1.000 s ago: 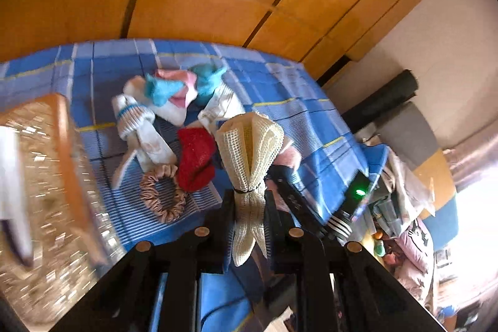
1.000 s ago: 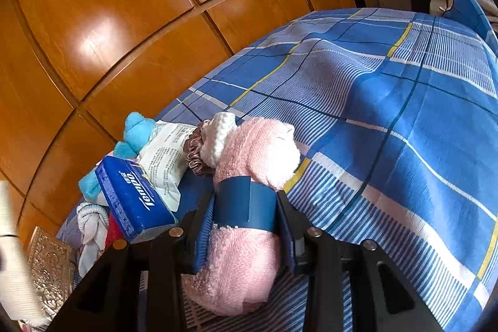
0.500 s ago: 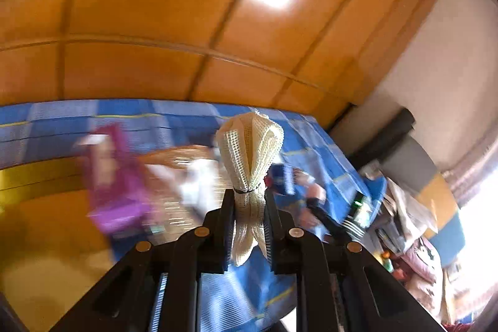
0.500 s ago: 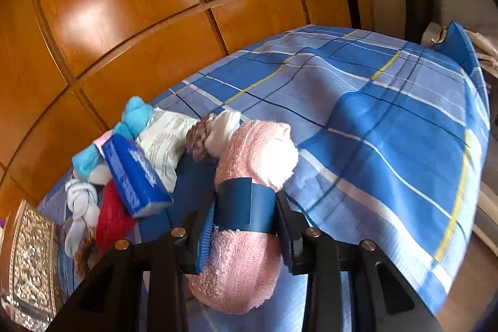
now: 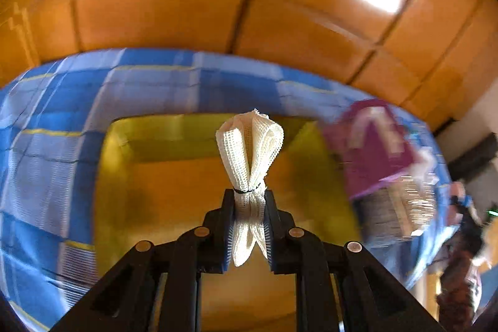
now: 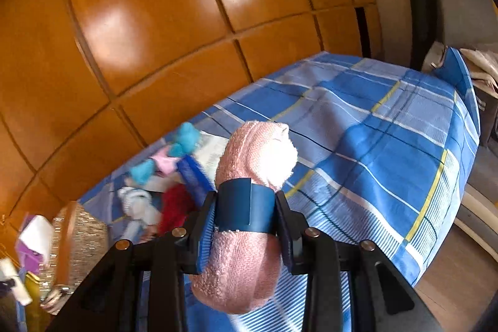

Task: Organize soft objects
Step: 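Lift the cream knitted cloth with the left tool and release it into the gold tray, then carry the pink rolled towel into the gold tray and open the right tool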

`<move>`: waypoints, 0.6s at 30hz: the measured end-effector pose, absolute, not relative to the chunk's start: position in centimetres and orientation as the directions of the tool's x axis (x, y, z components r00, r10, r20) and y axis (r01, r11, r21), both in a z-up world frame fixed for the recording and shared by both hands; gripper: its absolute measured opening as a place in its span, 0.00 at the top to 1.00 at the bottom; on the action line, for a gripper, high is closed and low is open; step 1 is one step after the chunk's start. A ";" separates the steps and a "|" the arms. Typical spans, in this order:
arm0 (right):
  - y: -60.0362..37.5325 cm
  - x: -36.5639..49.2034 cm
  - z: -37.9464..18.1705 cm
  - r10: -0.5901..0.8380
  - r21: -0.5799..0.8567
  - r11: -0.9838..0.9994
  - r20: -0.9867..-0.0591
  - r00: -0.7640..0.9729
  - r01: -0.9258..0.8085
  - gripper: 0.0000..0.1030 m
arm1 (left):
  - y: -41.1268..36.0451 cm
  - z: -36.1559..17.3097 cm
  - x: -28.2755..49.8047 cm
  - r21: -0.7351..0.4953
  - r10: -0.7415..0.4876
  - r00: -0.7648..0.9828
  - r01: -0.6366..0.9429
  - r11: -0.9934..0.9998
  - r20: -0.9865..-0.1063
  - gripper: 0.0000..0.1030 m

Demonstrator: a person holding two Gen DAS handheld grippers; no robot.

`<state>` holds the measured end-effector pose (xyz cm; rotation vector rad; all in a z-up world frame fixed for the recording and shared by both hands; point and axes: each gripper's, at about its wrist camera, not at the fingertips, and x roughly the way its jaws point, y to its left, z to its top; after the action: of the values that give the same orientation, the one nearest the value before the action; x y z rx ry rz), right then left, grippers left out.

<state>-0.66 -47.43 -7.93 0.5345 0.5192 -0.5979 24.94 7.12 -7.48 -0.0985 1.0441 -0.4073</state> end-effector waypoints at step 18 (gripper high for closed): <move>-35.5 0.6 0.3 -0.197 0.340 0.866 -0.438 0.877 0.365 0.66 | 11.5 -11.5 30.9 -0.023 -0.111 0.458 0.194 0.981 -0.882 0.40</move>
<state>0.60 -35.54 0.27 0.4305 0.4046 -0.3031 30.94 11.53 -11.53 0.0850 1.0793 -0.1878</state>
